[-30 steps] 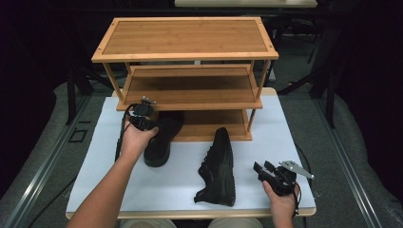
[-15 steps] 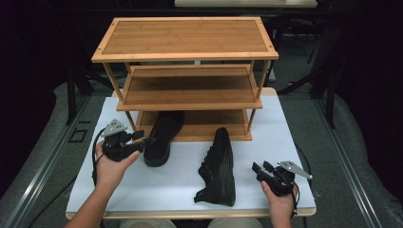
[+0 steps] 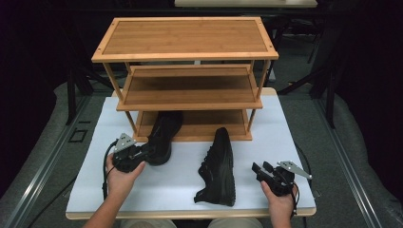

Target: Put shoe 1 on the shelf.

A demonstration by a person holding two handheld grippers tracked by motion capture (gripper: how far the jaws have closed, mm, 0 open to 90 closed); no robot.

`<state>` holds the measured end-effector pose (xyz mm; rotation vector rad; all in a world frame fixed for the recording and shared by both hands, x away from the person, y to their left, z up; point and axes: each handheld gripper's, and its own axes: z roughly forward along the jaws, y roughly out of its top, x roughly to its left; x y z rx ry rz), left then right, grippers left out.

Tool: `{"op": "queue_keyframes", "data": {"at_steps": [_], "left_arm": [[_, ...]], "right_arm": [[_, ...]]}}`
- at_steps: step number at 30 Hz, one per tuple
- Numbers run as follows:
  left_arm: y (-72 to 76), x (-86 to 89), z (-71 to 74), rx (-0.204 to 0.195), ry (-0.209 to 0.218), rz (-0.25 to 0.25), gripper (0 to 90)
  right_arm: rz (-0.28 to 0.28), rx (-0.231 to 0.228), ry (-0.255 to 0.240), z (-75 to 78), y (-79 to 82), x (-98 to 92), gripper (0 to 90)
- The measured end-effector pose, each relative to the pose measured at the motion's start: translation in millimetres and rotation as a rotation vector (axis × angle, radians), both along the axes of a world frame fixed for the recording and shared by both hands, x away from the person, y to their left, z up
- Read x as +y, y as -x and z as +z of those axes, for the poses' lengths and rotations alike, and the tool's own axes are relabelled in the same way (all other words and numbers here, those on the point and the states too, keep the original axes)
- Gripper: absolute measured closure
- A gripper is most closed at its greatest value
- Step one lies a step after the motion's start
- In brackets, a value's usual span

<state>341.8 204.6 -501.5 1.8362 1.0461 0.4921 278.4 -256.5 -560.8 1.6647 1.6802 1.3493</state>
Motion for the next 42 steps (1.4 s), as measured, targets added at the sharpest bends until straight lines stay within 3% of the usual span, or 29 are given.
{"op": "queue_keyframes", "data": {"at_steps": [6, 14, 17, 21, 22, 27, 31, 33, 34, 36, 38, 40, 42], "left_arm": [[-15.9, -18.0, 3.8, -0.017, -0.006, 0.011, 76.0], [-47.4, -27.0, 7.8, -0.032, 0.007, 0.072, 76.4], [-58.4, -32.9, 3.2, -0.043, 0.005, 0.085, 76.3], [-66.9, -38.8, -6.7, -0.029, 0.027, 0.094, 76.1], [-68.0, -40.1, -10.0, -0.041, 0.044, 0.093, 76.1], [-66.4, -40.9, -11.1, -0.046, 0.054, 0.093, 73.2], [-58.6, -34.2, -6.9, -0.043, 0.063, 0.063, 62.8], [-50.1, -29.0, -4.7, -0.067, 0.064, 0.043, 56.5], [-43.1, -24.7, -4.2, -0.083, 0.068, 0.033, 54.5], [-30.9, -14.9, -4.3, -0.099, 0.055, 0.012, 51.7], [-19.3, -3.2, -6.5, -0.104, 0.052, 0.0, 51.1], [-10.8, 7.6, -8.9, -0.088, 0.047, 0.01, 51.0], [-1.2, 21.5, -10.9, -0.051, 0.078, 0.005, 51.4]], "right_arm": [[-0.001, -0.01, -0.01, 0.6, 0.0, -1.5, 47.8], [0.001, -0.012, -0.01, -0.2, -1.5, -0.5, 47.8], [0.007, 0.002, -0.007, 0.9, -0.9, -1.7, 47.8], [0.003, -0.008, -0.014, -0.3, -1.8, -2.1, 47.8], [0.004, -0.008, -0.014, -0.3, -1.8, -2.0, 47.8], [0.006, -0.008, -0.014, -0.3, -1.7, -2.0, 47.8], [0.009, -0.006, 0.02, 2.1, -0.1, 1.4, 47.6], [0.016, -0.037, 0.046, 5.0, 1.4, 7.0, 46.7], [0.028, -0.025, 0.066, 7.6, 3.0, 9.0, 46.2], [0.04, -0.066, 0.096, 11.0, 4.2, 18.5, 44.6], [0.061, -0.057, 0.119, 16.5, 6.5, 25.8, 42.9], [0.077, -0.067, 0.132, 22.8, 7.5, 35.7, 41.8], [0.095, -0.089, 0.154, 29.0, 7.8, 47.3, 40.7]]}}
